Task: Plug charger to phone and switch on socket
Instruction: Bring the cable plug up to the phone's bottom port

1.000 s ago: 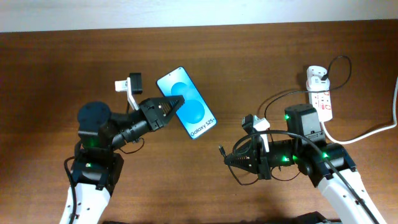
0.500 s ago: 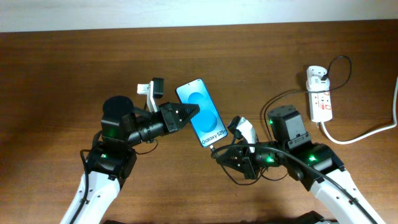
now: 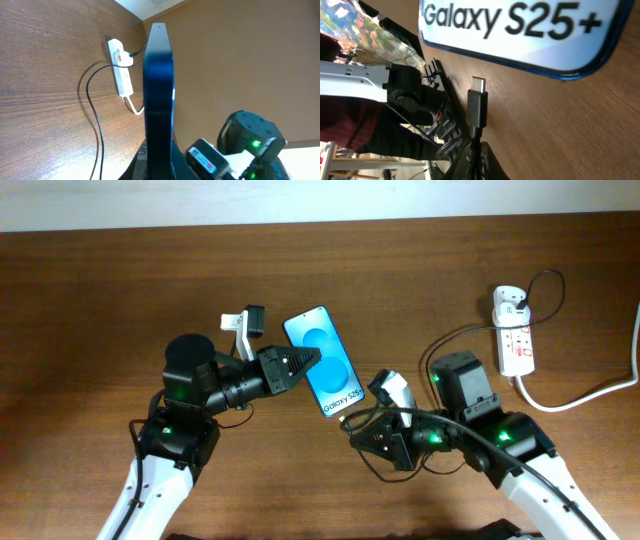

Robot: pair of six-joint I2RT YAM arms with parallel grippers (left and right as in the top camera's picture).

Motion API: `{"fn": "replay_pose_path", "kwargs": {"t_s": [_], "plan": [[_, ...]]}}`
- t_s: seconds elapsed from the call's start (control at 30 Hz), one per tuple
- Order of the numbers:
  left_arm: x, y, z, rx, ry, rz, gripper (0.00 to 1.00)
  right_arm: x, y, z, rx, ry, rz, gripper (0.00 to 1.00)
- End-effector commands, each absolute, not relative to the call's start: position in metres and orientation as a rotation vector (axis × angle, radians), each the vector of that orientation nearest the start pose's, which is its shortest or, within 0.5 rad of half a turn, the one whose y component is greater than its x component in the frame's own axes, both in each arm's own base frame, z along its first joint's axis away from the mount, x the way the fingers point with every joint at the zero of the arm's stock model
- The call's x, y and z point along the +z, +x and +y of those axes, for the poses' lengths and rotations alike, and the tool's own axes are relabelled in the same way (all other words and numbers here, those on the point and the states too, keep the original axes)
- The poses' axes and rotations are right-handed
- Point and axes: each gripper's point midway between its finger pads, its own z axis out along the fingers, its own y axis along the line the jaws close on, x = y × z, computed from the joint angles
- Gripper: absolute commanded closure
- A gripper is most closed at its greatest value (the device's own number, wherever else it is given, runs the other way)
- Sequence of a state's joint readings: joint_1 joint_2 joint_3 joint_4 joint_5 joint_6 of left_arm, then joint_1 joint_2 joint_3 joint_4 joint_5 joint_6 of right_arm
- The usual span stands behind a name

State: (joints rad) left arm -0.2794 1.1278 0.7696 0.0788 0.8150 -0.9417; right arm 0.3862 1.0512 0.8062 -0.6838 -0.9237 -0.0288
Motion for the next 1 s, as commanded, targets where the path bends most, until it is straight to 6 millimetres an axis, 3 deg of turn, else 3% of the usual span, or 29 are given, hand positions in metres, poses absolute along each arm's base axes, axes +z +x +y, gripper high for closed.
{"fn": "replay_pose_path", "kwargs": {"t_s": [0.0, 0.4, 0.97], "plan": [[0.281, 0.294, -0.216, -1.550, 0.013, 2.040, 1.00, 0.217, 0.175, 0.218, 1.248, -0.912, 2.153, 0.96], [0.282, 0.289, -0.218, -1.573, 0.034, 2.048, 1.00, 0.204, 0.187, 0.216, 1.182, -0.878, 2.210, 0.96], [0.275, 0.287, -0.218, -1.578, 0.013, 2.084, 1.00, 0.212, 0.188, 0.220, 1.228, -0.871, 2.173, 0.96]]}}
